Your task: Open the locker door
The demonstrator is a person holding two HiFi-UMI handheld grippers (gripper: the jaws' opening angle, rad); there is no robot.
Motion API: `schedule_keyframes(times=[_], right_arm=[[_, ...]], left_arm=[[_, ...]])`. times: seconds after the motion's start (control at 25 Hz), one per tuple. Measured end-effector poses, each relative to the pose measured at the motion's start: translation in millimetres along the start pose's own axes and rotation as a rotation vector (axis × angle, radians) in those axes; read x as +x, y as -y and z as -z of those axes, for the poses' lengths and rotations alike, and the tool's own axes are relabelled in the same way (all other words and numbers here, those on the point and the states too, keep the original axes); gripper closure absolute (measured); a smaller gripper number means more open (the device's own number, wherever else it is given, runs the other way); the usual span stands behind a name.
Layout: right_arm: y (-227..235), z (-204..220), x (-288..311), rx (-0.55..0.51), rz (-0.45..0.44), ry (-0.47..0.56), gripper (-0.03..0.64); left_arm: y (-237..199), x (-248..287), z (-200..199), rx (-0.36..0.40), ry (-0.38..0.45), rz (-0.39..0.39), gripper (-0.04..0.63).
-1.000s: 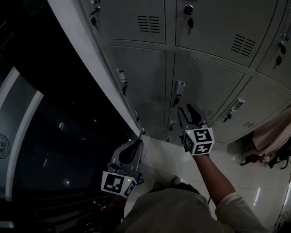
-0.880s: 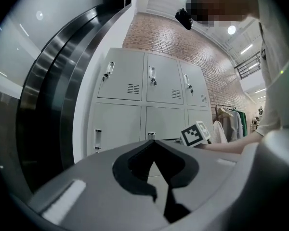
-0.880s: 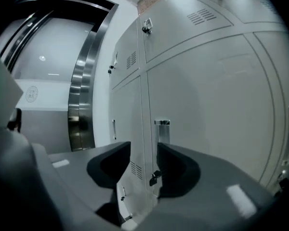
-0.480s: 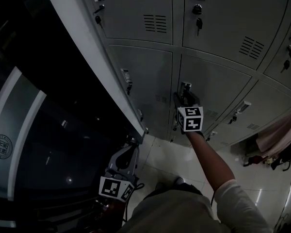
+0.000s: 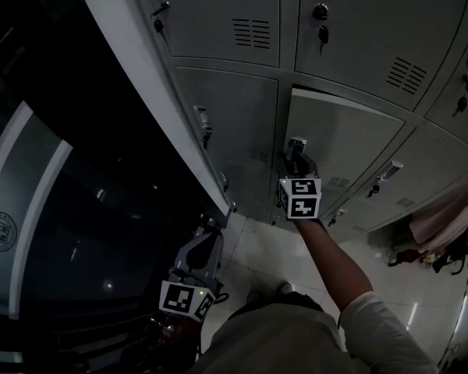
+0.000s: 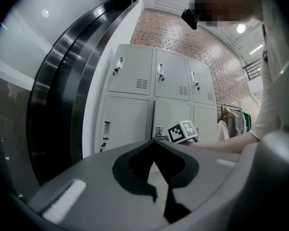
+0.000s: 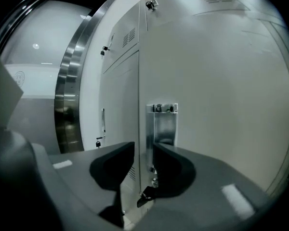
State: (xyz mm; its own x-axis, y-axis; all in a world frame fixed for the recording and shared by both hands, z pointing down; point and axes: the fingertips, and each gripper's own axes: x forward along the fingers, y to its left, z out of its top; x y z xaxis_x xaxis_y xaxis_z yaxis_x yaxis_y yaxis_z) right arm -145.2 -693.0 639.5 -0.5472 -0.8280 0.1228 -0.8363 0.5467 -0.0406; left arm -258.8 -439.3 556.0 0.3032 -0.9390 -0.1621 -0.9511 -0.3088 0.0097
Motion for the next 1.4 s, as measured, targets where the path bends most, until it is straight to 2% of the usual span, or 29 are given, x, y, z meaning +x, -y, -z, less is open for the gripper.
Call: schedule_keyframes(times=[0.12, 0.24, 0.52, 0.92, 1.16, 1.32, 1.4], right_arm=[[-8.6, 0.5, -17.2, -0.005, 0.002, 0.01, 0.491], [-16.0, 0.5, -39.6, -0.015, 0.005, 0.032, 0.52], [-31.3, 1.3, -100.5, -0.033, -0.018, 0.079, 0.511], [-20.3, 4.7, -196.9, -0.062, -0.043, 0.135, 0.489], [2.0, 6.7, -242.8, -0.062, 0.032, 0.157, 0.451], [19.9, 7.6, -274.5, -0.06, 0.103, 0.156, 0.454], [29.4, 9.5, -290.4, -0.051, 0.137, 0.159, 0.486]], left_arm=[[4.8, 1.5, -3.6, -0.016, 0.011, 0.014, 0.497], [10.0, 2.5, -6.2, -0.021, 0.018, 0.029, 0.495], [26.1, 8.1, -5.9, -0.025, 0.009, 0.073, 0.494], [45.4, 16.6, -3.7, -0.044, -0.013, 0.134, 0.494], [68.8, 31.6, -6.9, -0.049, -0.016, 0.197, 0.494], [87.4, 41.9, -4.8, -0.058, -0.026, 0.239, 0.494], [98.5, 46.4, -3.0, -0.063, -0.032, 0.259, 0.494]])
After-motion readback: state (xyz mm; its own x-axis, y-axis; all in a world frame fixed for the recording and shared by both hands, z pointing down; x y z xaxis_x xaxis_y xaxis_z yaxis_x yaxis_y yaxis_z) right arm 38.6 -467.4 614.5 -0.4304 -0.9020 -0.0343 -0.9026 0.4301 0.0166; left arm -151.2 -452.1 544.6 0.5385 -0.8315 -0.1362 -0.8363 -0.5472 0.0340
